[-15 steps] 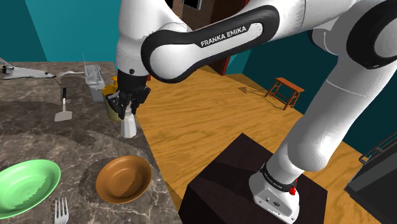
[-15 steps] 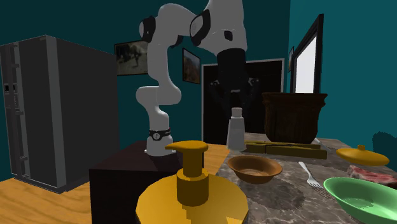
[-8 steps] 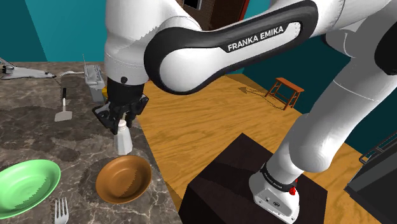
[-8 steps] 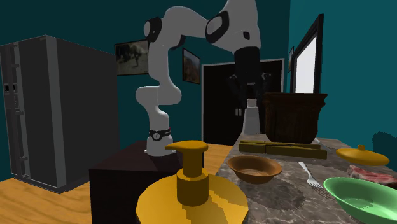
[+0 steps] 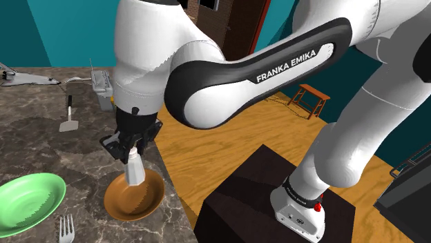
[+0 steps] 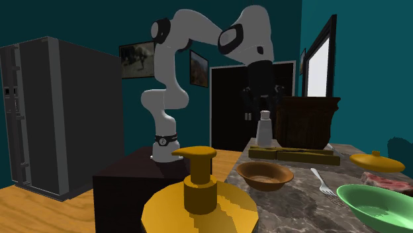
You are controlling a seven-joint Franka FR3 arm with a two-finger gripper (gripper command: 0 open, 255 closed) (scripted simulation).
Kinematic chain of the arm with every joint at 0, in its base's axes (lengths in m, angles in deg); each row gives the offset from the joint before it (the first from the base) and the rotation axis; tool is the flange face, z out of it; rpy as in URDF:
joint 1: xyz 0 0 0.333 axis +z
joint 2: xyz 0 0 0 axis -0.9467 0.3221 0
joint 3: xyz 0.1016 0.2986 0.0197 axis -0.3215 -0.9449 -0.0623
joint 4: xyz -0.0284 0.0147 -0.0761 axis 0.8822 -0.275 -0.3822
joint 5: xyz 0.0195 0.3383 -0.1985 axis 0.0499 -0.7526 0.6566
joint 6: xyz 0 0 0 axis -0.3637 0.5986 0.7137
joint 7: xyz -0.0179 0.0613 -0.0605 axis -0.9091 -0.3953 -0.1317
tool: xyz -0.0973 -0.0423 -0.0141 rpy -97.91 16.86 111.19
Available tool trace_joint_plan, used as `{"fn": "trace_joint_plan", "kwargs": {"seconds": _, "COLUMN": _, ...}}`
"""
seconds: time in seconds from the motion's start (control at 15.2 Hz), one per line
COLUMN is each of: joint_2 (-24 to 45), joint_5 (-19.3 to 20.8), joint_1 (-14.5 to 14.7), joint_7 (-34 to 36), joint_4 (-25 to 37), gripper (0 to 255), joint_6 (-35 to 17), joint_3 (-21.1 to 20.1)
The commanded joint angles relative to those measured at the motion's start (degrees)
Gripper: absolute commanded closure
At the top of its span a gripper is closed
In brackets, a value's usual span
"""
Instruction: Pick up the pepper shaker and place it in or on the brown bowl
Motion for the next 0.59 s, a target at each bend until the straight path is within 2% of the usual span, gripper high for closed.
{"fn": "trace_joint_plan", "kwargs": {"seconds": 0.0, "joint_2": 0.6, "joint_5": 0.6, "joint_1": 0.0, "joint_7": 0.5, "joint_4": -0.9, "gripper": 255, "joint_6": -1.4, "joint_3": 0.0}}
{"fn": "trace_joint_plan", "kwargs": {"seconds": 0.53, "joint_2": 4.4, "joint_5": 4.5, "joint_1": 0.4, "joint_7": 3.4, "joint_4": -3.8, "gripper": 255, "joint_6": -7.1, "joint_3": 0.1}}
